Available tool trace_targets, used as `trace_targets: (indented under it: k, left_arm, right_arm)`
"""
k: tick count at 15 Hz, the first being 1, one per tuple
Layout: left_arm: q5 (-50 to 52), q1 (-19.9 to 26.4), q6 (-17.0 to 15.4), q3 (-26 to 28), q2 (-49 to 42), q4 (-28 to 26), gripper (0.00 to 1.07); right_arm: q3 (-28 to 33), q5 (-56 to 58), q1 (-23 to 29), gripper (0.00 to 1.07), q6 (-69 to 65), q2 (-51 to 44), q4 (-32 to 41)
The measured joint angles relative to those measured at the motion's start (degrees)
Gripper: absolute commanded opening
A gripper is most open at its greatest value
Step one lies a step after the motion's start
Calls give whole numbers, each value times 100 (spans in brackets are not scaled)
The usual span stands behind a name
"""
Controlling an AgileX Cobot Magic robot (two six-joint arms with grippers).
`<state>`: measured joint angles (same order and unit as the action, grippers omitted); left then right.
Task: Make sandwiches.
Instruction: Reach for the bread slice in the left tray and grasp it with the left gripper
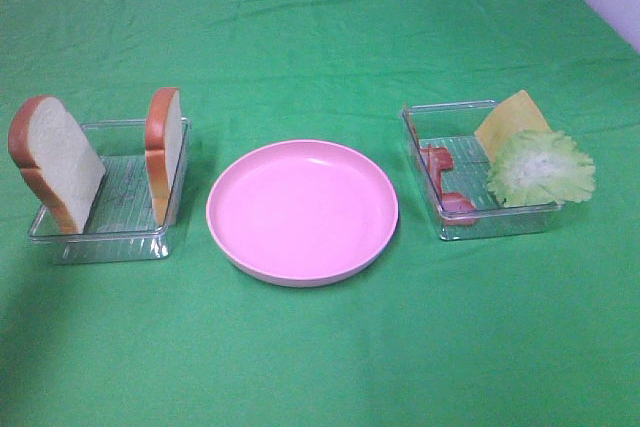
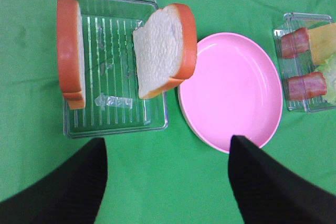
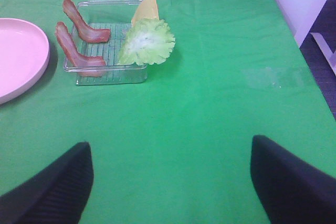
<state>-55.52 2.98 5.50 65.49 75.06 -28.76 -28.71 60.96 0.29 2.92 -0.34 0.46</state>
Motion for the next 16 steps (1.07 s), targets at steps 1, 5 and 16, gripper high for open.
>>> trace_targets:
  k: [1,5,16]
  left_arm:
    - [-235,0,-52,424,390,0,63]
    - [-1066,-928,-756,2189,2023,859,63]
    - [-1398,-2235,-2143,3873,4039,2750,75]
  right_arm:
    - [0,0,0,78,0,0,0]
    - [0,0,0,78,0,0,0]
    - [0,0,0,78,0,0,0]
